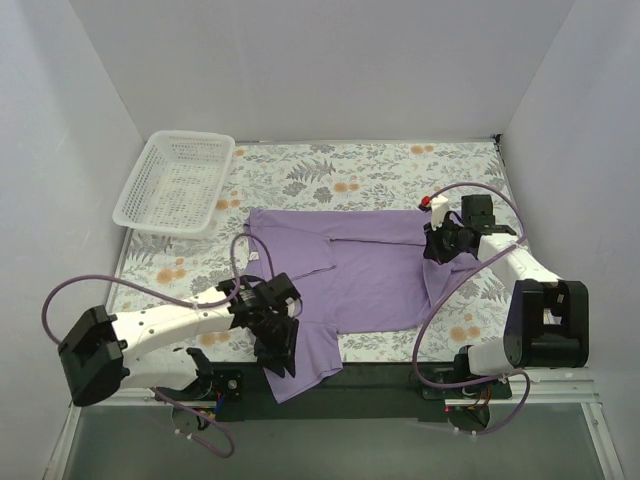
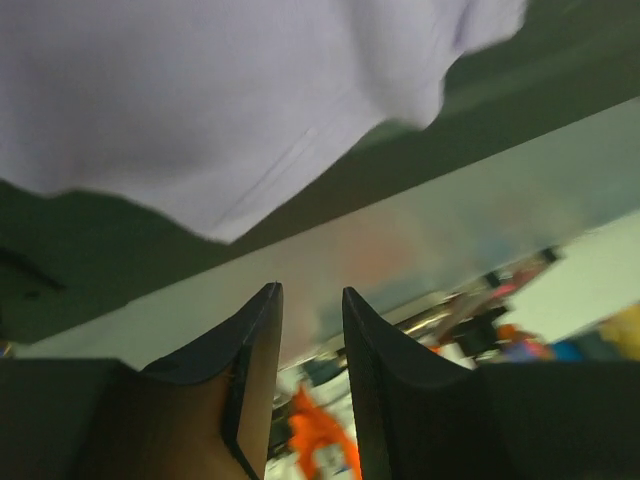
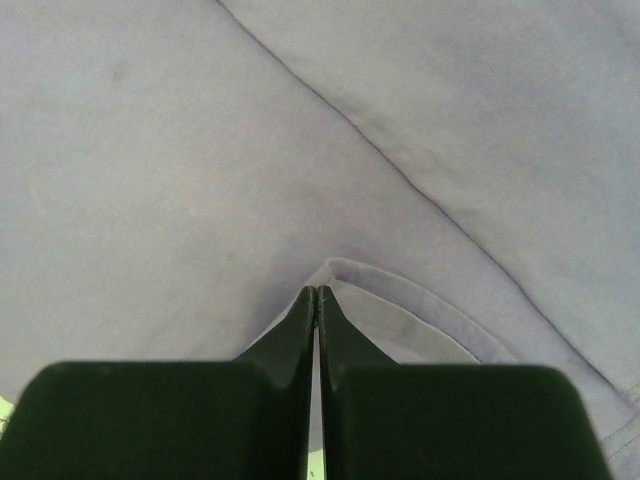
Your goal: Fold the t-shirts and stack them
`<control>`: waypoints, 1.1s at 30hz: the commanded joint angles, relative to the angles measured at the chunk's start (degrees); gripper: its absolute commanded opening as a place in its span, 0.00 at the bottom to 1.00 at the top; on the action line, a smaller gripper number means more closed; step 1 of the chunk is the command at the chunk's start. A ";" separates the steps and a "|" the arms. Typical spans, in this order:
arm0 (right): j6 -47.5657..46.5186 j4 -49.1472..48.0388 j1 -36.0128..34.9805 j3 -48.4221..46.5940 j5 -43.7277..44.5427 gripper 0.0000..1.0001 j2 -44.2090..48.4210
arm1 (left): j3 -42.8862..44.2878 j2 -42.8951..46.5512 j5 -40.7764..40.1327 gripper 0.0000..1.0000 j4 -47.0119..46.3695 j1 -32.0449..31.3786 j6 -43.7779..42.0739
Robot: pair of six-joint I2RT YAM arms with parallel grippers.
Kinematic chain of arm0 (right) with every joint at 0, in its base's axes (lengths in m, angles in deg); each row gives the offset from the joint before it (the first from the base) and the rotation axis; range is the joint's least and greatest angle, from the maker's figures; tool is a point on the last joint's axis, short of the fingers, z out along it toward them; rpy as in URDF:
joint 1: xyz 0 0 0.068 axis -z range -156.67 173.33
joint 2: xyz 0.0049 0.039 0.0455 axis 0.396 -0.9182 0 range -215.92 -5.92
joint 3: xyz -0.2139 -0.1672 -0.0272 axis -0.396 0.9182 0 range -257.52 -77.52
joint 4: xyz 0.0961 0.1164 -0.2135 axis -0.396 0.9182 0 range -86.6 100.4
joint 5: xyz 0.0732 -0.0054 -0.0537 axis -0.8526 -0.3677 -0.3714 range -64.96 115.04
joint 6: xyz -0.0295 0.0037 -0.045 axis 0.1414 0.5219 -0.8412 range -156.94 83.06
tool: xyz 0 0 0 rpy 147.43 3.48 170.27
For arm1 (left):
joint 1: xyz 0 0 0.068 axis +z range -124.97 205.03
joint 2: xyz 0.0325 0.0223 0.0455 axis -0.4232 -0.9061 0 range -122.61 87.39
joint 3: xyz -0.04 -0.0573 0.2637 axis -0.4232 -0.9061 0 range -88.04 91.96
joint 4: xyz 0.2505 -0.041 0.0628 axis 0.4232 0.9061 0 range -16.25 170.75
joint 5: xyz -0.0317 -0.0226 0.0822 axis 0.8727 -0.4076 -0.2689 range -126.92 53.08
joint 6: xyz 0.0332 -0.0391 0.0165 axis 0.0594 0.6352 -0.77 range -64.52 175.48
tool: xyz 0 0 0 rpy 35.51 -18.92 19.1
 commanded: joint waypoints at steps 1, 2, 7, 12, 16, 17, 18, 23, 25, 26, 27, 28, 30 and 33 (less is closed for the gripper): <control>0.67 -1.20 0.38 -0.11 -1.96 0.01 1.25 | 5.74 -5.03 -7.56 0.30 11.97 -11.43 3.51; 0.59 -1.20 0.38 -0.19 -2.05 0.01 1.34 | 8.10 -6.52 -9.59 0.30 12.52 -14.51 3.95; 0.59 -1.02 0.55 -0.02 -2.58 0.01 1.60 | 13.57 -20.23 -18.47 0.32 17.70 -29.20 5.36; 0.59 -1.02 0.64 0.25 -2.84 0.01 2.13 | 16.56 -26.83 -24.72 0.32 19.38 -32.38 6.68; 0.50 -0.93 0.64 0.16 -3.02 0.01 1.96 | 17.09 -28.59 -27.19 0.31 17.02 -32.38 5.10; 0.50 -0.93 0.64 0.24 -2.93 0.01 1.87 | 17.09 -29.03 -27.01 0.31 16.22 -32.38 4.23; 0.50 -0.93 0.64 0.16 -2.84 0.01 1.87 | 17.09 -29.82 -26.84 0.31 15.08 -32.38 3.96; 0.59 -0.93 0.64 0.33 -2.84 0.01 1.78 | 17.88 -30.00 -24.13 0.31 12.97 -32.55 2.12; 0.59 -0.85 0.73 0.16 -2.84 0.01 1.61 | 17.53 -29.83 -23.58 0.31 12.26 -32.64 1.67; 0.59 -0.93 0.64 0.16 -2.84 0.01 1.60 | 16.83 -29.91 -23.41 0.31 12.00 -32.64 1.67; 0.59 -0.93 0.64 0.07 -2.75 0.01 1.60 | 16.39 -30.00 -23.49 0.31 11.56 -32.55 1.67; 0.59 -0.93 0.73 0.07 -2.75 0.01 1.60 | 16.04 -30.00 -23.58 0.31 11.38 -32.64 1.76; 0.59 -0.93 0.64 0.16 -2.75 0.01 1.69 | 15.16 -30.53 -23.50 0.31 10.59 -32.64 1.76; 0.59 -0.93 0.64 0.33 -2.84 0.01 1.69 | 14.46 -31.32 -24.19 0.30 10.76 -32.55 1.76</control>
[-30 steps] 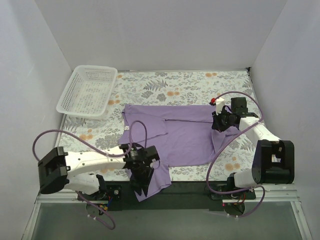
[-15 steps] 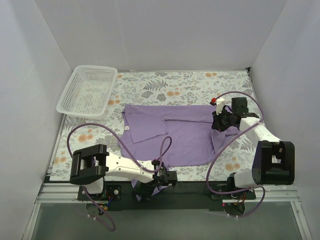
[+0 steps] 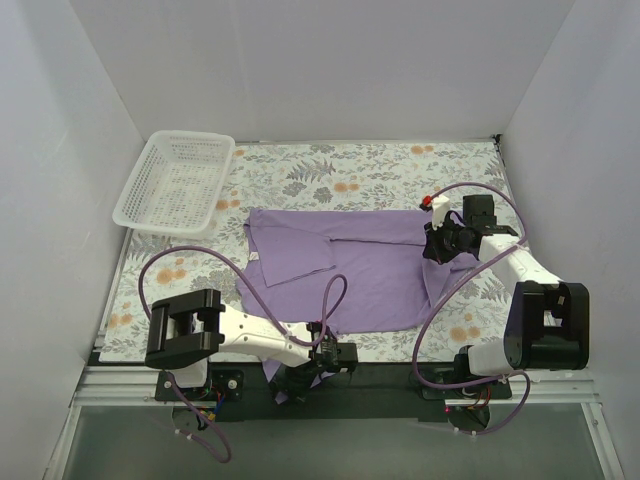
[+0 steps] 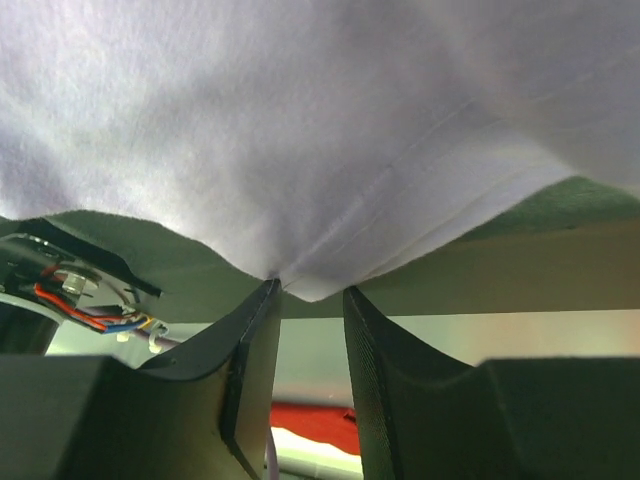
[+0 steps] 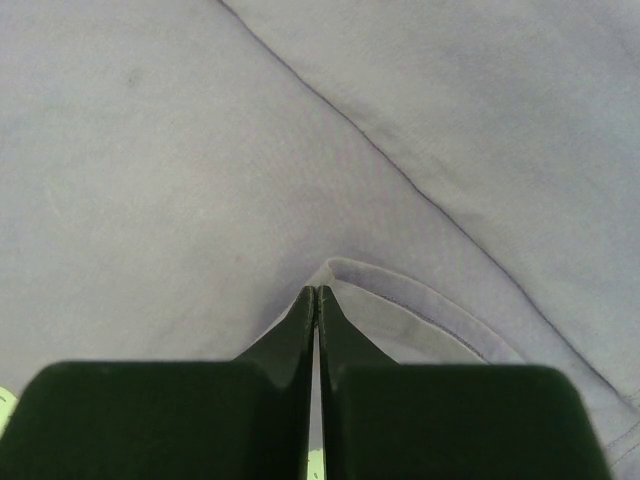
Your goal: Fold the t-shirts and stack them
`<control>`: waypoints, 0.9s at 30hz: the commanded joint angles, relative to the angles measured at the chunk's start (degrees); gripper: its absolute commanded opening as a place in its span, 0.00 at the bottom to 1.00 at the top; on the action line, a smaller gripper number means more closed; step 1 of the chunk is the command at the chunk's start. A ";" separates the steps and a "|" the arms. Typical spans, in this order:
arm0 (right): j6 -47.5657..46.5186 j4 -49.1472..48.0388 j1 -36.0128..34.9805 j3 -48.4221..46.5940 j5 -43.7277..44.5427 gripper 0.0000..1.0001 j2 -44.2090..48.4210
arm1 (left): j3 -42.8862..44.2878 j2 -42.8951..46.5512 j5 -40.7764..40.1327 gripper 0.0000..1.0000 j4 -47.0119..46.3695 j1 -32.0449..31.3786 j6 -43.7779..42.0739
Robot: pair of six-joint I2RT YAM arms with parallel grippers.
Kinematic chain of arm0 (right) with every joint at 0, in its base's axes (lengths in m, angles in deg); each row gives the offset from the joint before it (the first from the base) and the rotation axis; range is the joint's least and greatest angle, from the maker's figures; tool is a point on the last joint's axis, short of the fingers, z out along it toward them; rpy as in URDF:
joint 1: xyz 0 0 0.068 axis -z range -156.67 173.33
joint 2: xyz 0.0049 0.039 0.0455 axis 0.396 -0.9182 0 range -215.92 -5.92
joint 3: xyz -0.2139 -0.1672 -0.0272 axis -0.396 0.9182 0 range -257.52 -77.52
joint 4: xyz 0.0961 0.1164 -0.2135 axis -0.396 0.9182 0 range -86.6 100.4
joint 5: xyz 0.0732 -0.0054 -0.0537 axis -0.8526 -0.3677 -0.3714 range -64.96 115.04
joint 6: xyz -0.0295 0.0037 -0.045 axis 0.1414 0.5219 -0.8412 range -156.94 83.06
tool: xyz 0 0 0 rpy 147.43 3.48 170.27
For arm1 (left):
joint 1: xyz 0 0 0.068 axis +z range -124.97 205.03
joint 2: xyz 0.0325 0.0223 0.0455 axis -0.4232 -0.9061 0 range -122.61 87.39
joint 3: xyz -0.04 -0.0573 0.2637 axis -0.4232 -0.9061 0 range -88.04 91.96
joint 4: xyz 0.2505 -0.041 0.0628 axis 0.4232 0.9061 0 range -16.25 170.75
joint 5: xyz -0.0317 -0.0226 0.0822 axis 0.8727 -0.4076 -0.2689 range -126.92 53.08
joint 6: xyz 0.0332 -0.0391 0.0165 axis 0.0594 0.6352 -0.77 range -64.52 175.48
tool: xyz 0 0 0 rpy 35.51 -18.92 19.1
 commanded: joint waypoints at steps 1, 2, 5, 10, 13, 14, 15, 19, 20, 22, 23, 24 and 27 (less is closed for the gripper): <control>0.67 -0.87 0.14 0.16 -1.22 0.01 1.15 | -1.00 -0.66 -0.63 0.30 -0.45 -0.29 0.10; 0.59 -0.87 0.23 0.16 -1.22 0.01 1.06 | -0.91 -0.83 -0.90 0.27 -0.27 -0.38 0.19; 0.67 -0.78 0.14 0.24 -1.22 0.01 1.23 | -1.26 -0.57 -1.16 0.17 -0.10 -0.38 0.10; 0.67 -0.78 0.14 0.25 -1.49 0.01 1.58 | 0.31 0.13 -1.52 0.00 0.69 -0.29 -0.08; 0.59 -0.52 0.23 0.16 -2.10 0.01 1.94 | 2.94 1.19 -4.32 0.00 2.01 -0.38 -0.43; 0.41 -0.34 1.71 -0.10 -2.45 0.01 2.81 | 3.56 2.49 -5.28 0.00 2.28 -0.29 -0.51; 0.32 0.27 1.98 -0.45 -3.50 0.01 3.43 | 4.27 3.38 -5.90 0.00 2.63 -0.21 -0.60; -0.73 0.89 3.56 -0.55 -4.39 0.01 8.08 | 5.07 9.52 -8.81 0.00 2.89 2.95 -0.43; -1.17 0.80 4.09 -0.46 -4.30 0.01 9.83 | 4.63 12.93 -9.51 0.00 2.54 4.87 -0.52; -1.52 0.98 5.84 -0.20 -4.12 0.01 10.98 | 4.19 16.55 -10.56 0.00 1.67 7.34 -0.87; -1.70 1.06 6.46 -0.19 -4.12 0.01 11.51 | 3.93 20.22 -10.83 0.00 1.40 8.92 -1.56; -2.13 1.59 7.86 -0.19 -4.38 0.01 11.78 | 4.01 22.09 -11.70 0.00 0.44 12.33 -2.09; -2.31 2.29 10.58 -0.28 -5.61 0.01 12.57 | 4.53 29.21 -13.20 0.00 -2.28 18.66 -4.73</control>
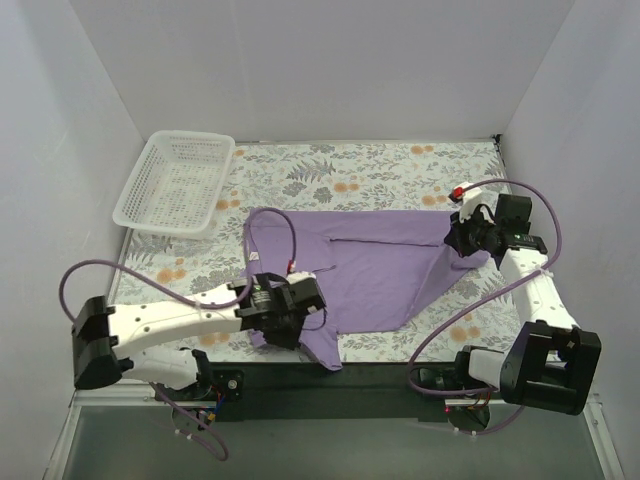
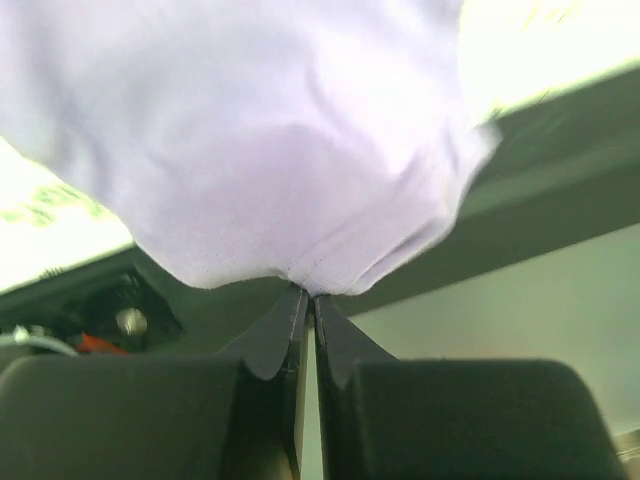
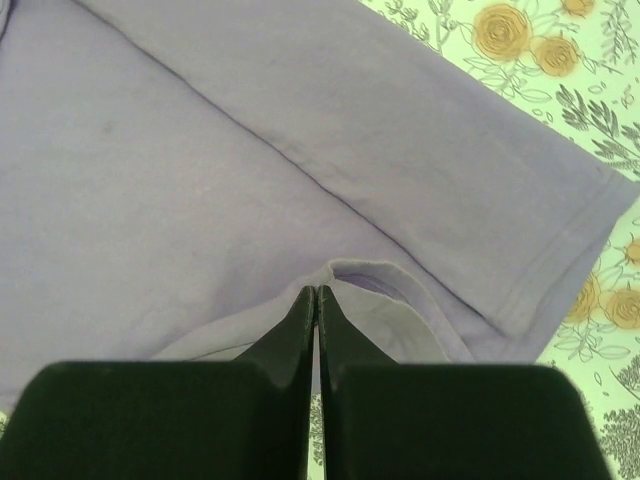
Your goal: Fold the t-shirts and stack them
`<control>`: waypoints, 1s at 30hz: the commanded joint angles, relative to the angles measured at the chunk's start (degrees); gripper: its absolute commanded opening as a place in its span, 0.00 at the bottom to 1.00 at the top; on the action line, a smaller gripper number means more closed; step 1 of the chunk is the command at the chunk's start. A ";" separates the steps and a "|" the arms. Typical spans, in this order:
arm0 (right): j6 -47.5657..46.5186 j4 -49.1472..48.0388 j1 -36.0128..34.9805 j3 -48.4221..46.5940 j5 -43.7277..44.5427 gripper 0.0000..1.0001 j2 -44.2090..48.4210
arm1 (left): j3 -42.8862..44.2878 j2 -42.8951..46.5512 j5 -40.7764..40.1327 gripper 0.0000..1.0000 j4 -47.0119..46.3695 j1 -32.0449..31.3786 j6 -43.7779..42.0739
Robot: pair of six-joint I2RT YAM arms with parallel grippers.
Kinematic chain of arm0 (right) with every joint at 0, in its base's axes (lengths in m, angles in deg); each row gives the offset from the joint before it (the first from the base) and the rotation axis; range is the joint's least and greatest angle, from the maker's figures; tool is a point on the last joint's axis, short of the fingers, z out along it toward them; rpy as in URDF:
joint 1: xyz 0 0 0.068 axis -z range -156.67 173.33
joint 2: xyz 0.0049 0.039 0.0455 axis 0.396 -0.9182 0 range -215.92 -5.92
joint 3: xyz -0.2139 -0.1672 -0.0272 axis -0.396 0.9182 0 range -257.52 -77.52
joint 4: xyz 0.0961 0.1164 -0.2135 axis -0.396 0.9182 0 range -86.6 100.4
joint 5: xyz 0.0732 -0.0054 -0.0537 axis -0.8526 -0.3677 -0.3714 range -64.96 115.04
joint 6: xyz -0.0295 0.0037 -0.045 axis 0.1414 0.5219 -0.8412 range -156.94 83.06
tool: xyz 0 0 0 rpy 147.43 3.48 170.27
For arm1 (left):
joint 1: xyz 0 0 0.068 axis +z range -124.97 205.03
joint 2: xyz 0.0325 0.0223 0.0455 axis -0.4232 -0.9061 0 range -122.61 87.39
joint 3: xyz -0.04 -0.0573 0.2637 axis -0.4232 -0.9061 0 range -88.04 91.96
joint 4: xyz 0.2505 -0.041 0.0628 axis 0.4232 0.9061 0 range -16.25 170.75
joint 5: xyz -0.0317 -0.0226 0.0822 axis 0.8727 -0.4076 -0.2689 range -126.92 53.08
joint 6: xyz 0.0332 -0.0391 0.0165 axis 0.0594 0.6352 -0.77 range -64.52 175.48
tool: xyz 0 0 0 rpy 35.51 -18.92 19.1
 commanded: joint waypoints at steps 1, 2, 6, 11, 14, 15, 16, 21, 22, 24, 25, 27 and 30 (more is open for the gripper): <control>-1.05 1.68 2.94 -0.37 -2.62 0.01 1.05 | 1.52 8.19 -5.46 0.00 -3.54 6.92 -3.33; -0.87 1.68 3.47 -0.37 -2.89 0.01 1.40 | 1.78 10.91 -5.82 0.00 -4.24 8.07 -4.56; 0.18 1.77 6.11 -0.46 -4.47 0.01 2.20 | 3.02 15.14 -8.98 0.00 -5.91 13.26 -5.80; 1.50 1.69 8.48 -0.37 -5.44 0.01 3.51 | 2.05 16.99 -10.74 0.00 -6.53 15.37 -5.89; 2.29 1.77 10.24 -0.37 -5.79 0.01 4.21 | 1.96 18.31 -12.85 0.00 -6.88 16.25 -5.98; 2.38 1.60 11.12 -0.54 -6.05 0.01 4.31 | 2.14 18.66 -13.46 0.00 -7.32 16.43 -6.24; 2.47 1.68 11.56 -0.63 -6.23 0.01 4.57 | 2.49 19.19 -13.99 0.00 -7.49 16.69 -6.76; 3.87 1.16 14.37 -0.98 -7.63 0.01 5.62 | 6.52 19.63 -19.00 0.00 -7.49 17.66 -8.87; 4.14 1.07 14.64 -1.07 -7.90 0.01 5.71 | 6.88 19.63 -19.44 0.00 -7.76 17.66 -9.31; 4.75 0.89 15.25 -1.07 -8.69 0.01 5.89 | 7.58 19.55 -20.06 0.00 -8.55 17.75 -10.54; 5.02 0.72 15.43 -1.16 -8.78 0.01 6.06 | 8.02 19.63 -20.85 0.00 -8.81 17.75 -10.81; 5.72 0.19 15.78 -0.90 -9.22 0.01 6.50 | 8.29 19.72 -21.55 0.00 -9.60 17.84 -11.42; 6.77 -0.51 16.13 -0.72 -9.39 0.01 6.94 | 8.64 20.16 -22.70 0.00 -10.66 17.84 -12.39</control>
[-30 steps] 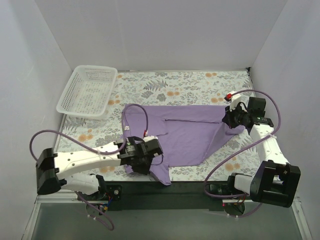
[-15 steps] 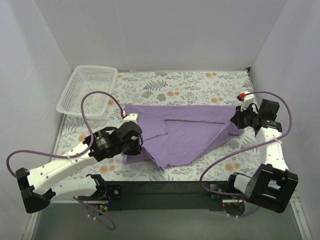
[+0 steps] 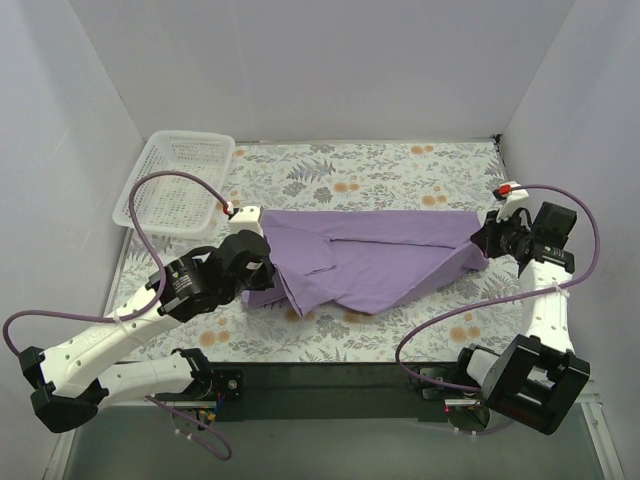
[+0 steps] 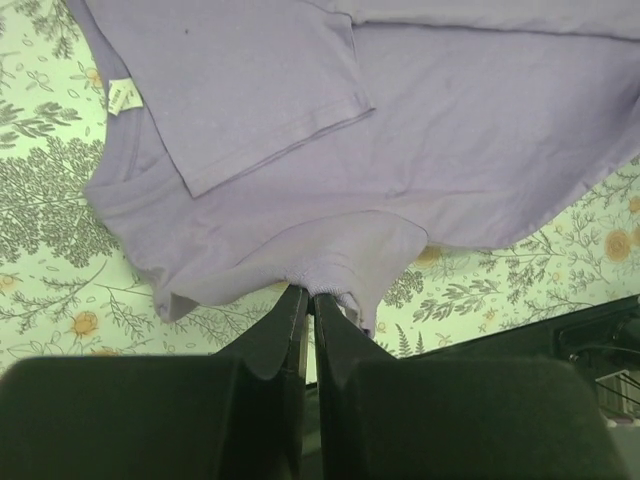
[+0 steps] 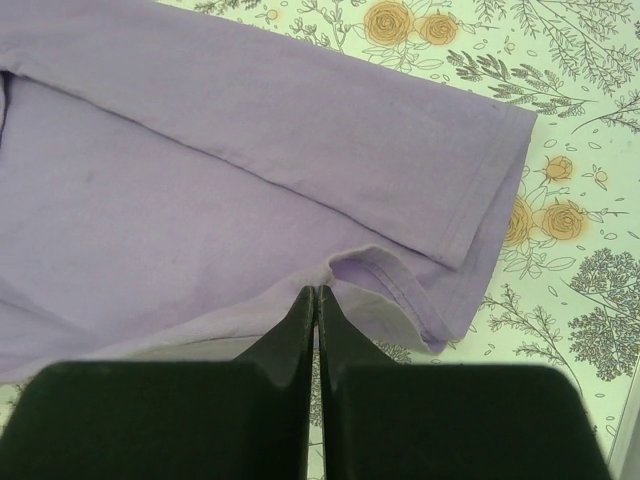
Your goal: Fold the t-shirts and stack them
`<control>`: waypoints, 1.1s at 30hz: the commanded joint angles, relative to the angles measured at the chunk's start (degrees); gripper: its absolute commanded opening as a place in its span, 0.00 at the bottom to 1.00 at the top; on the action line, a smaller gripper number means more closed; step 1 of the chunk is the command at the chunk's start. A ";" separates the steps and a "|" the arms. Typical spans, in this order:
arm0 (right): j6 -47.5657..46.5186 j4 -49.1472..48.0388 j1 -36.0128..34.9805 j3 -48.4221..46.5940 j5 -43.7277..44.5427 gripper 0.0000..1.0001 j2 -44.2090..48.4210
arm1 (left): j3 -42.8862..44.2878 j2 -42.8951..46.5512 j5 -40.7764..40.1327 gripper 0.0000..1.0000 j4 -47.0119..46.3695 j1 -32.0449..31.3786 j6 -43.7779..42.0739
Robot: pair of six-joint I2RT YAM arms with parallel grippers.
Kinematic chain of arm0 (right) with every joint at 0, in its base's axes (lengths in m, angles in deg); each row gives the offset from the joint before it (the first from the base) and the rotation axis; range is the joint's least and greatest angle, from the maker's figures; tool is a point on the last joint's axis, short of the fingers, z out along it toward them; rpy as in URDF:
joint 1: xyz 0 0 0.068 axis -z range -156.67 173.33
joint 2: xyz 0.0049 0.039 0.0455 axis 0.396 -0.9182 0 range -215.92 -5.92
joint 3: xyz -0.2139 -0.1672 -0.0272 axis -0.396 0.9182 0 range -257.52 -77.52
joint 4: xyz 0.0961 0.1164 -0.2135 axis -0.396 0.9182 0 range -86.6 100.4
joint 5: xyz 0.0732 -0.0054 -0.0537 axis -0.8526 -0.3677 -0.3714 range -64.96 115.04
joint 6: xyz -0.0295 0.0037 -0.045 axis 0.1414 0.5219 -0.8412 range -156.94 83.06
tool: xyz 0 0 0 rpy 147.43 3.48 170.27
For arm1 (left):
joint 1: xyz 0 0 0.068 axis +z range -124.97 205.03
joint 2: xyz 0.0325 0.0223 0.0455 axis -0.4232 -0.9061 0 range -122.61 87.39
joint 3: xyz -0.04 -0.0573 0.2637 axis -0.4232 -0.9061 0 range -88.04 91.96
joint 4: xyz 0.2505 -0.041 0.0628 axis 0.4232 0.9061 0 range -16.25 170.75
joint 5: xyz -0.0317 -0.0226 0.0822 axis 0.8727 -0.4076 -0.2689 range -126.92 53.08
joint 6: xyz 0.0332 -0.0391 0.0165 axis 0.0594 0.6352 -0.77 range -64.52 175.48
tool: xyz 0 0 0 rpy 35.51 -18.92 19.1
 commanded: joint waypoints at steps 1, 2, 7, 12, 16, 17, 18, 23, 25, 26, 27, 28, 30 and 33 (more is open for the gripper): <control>2.03 -2.61 0.73 -0.63 -2.07 0.01 1.65 | 2.32 1.49 -5.12 0.00 -2.14 0.40 -1.95; 2.47 -3.05 0.90 -0.63 -2.07 0.01 1.83 | 2.41 1.50 -5.57 0.00 -2.14 0.40 -2.03; 4.58 -5.16 2.66 0.59 -0.40 0.01 2.97 | 2.77 1.15 -7.50 0.00 -2.31 0.75 -2.47; 5.20 -5.60 4.33 1.82 0.56 0.01 4.20 | 2.42 0.44 -8.03 0.00 -3.54 1.27 -3.35; 5.11 -5.60 5.82 3.67 2.06 0.01 6.22 | 2.06 -0.52 -7.50 0.00 -4.42 1.71 -3.70; 4.94 -5.25 6.17 4.54 2.41 0.01 6.66 | 1.89 -0.53 -7.50 0.00 -4.51 1.89 -3.79; 4.67 -5.07 6.96 4.90 3.46 0.01 7.19 | 1.45 -0.53 -7.33 0.00 -4.95 2.15 -3.79; 2.13 -2.01 9.77 6.31 6.10 0.01 9.03 | -0.39 -0.35 -5.22 0.00 -6.97 3.12 -4.23; 0.64 -0.16 10.83 6.48 7.33 0.01 9.82 | -1.01 -0.18 -4.35 0.00 -7.41 3.21 -4.32; 0.02 0.54 11.96 6.57 7.42 0.01 10.18 | -1.27 -0.17 -3.91 0.00 -7.93 3.30 -4.41; -0.60 1.25 12.59 6.92 7.42 0.01 10.61 | -1.45 0.00 -3.38 0.00 -8.29 3.30 -4.41; -1.91 2.73 13.03 7.01 7.42 0.01 11.40 | -2.06 0.09 -2.85 0.00 -8.46 3.30 -4.49; -3.32 4.41 14.08 7.19 7.16 0.01 12.28 | -2.68 0.26 -0.74 0.00 -9.52 3.30 -4.76; -6.83 8.36 14.70 7.19 5.76 0.01 14.22 | -3.91 0.97 2.77 0.00 -11.10 3.30 -5.55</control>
